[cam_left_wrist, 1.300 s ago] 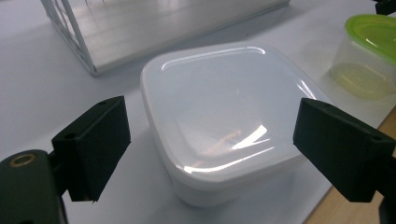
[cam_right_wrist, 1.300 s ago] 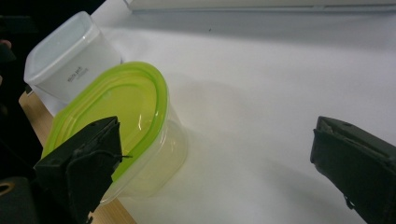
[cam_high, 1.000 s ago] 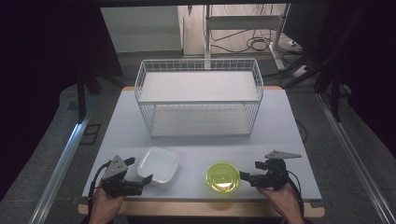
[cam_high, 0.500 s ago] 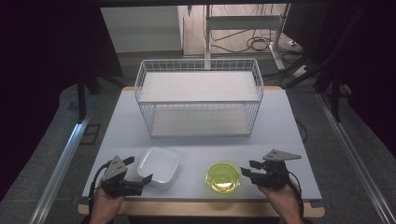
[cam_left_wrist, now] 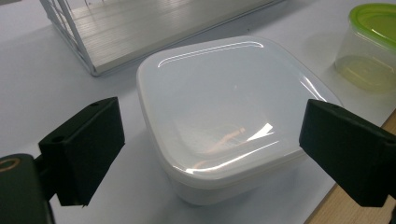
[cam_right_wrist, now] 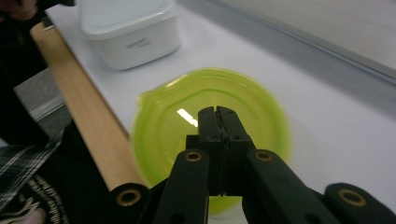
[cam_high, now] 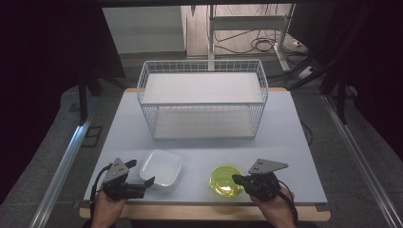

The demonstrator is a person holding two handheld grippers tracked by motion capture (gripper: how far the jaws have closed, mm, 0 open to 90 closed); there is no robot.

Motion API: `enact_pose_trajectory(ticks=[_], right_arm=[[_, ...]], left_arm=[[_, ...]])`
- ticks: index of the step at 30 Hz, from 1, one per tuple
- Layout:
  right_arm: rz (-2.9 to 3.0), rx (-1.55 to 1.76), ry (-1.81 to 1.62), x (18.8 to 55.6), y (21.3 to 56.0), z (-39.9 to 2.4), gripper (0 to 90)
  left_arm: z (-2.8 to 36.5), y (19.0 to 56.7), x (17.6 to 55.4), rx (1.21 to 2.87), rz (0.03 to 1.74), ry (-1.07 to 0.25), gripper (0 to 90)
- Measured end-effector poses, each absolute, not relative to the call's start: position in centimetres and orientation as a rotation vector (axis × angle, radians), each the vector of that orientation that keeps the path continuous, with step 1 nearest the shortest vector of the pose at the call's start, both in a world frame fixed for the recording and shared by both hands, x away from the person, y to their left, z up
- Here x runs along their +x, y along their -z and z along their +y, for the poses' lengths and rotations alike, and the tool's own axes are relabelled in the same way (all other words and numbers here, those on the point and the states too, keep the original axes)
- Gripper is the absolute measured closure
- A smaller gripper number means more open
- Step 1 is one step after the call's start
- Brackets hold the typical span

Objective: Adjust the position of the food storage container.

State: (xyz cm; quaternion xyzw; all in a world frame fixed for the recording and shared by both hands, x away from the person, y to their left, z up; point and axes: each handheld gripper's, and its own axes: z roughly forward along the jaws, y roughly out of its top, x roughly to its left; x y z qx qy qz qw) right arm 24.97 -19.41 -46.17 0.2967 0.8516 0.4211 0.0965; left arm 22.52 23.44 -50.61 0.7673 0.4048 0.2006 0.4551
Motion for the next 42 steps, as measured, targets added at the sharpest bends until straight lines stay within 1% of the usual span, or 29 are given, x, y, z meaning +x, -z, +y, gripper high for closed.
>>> enact_pose_trajectory(ticks=[8, 27, 33, 42], right_arm=[[2.609, 0.811, -1.255, 24.3, 46.6, -17.1, 89.8], [2.707, 0.744, -1.244, 23.5, 47.9, -13.6, 89.3], [2.7, 0.769, -1.217, 23.9, 48.3, -13.4, 89.5], [2.676, 0.836, -1.228, 24.7, 48.4, -14.2, 89.5]], left_arm=[[23.5, 50.6, 22.6, 1.892, 1.005, -0.491, 6.8], [23.6, 50.8, 22.8, 1.894, 1.011, -0.472, 7.2], [23.5, 50.8, 22.8, 1.898, 1.009, -0.47, 7.3], [23.5, 50.8, 22.8, 1.899, 1.007, -0.467, 7.3]])
